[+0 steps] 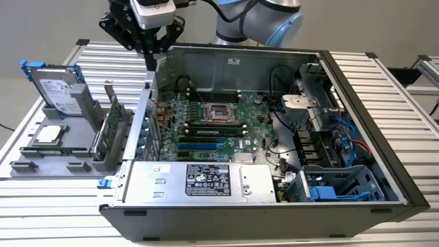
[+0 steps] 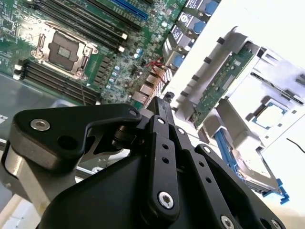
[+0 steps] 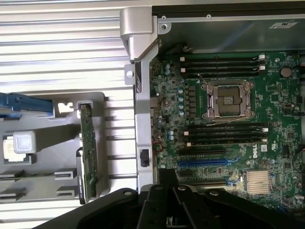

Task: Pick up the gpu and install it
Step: 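Reach for the gpu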

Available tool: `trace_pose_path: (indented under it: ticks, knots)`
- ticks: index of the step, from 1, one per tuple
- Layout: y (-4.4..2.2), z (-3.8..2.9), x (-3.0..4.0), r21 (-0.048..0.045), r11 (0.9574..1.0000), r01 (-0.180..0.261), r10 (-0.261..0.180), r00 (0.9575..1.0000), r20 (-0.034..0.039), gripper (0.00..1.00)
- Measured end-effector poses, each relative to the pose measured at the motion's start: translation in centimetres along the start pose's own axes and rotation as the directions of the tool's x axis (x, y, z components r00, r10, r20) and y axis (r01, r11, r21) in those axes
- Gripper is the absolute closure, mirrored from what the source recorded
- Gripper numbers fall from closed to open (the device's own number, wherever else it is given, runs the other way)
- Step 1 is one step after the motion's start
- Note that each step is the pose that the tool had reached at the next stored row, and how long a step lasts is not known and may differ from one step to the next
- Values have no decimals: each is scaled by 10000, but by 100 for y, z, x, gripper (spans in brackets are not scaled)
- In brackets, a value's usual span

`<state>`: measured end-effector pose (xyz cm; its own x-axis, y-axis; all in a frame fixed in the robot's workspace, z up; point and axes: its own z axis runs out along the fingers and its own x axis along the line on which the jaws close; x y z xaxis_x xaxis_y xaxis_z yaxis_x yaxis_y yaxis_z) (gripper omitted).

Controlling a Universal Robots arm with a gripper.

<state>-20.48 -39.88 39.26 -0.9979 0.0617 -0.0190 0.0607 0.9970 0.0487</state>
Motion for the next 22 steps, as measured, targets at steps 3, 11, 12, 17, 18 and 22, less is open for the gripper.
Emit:
trace_pose_path:
  ticks: [3, 11, 12, 17, 18, 22]
  knots:
    - [-2, -1, 37, 0, 10000, 3, -3, 10000, -1, 100]
    - [-8, -3, 139, 0, 10000, 11, -11, 10000, -1, 100]
    - [-9, -3, 152, 0, 10000, 11, -11, 10000, -1, 100]
    - [-13, -5, 214, 0, 10000, 11, -11, 10000, -1, 100]
    - [-14, -5, 226, 0, 10000, 12, -12, 10000, -1, 100]
    - [-17, -6, 276, 0, 10000, 12, -12, 10000, -1, 100]
